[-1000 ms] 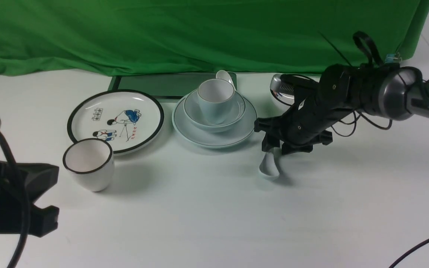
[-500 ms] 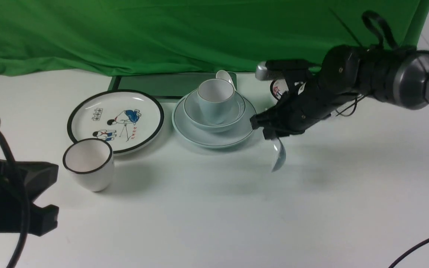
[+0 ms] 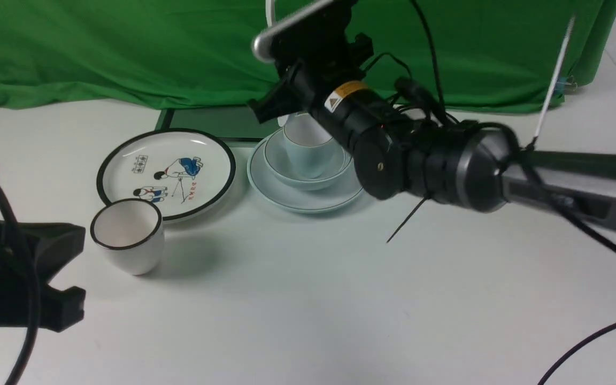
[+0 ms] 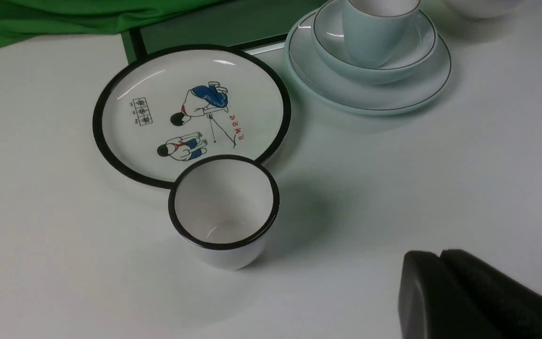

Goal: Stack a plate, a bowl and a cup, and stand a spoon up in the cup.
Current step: Use the right arm to put the blue soup spoon into the blue teacup in the middle

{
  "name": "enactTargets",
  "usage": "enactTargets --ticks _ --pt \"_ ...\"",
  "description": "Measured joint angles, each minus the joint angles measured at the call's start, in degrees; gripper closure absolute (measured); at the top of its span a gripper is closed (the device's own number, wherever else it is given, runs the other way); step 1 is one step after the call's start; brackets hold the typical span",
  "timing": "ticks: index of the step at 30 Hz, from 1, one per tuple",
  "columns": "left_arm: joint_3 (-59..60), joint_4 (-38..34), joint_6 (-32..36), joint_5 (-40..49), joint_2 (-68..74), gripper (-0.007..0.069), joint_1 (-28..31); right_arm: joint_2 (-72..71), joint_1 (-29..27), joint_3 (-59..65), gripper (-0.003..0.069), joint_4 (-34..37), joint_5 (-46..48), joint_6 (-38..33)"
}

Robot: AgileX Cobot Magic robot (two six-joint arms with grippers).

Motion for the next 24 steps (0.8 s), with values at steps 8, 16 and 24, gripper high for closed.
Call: enactTargets --ticks 8,16,24 --pt "1.81 0.00 0.06 -0.26 0.00 0.0655 0.00 4.69 -0.56 -1.24 0.0583 0.24 -5.61 -4.28" --pt "1.93 0.00 0.17 -1.37 0.00 0.0655 0.00 5.32 -2.44 -1.29 0.0583 0.55 -6.53 -4.70" --pt "2.08 0.00 0.19 -2.11 0.00 0.0655 0.00 5.43 -4.08 -1.29 0.0447 1.79 -2.30 -5.44"
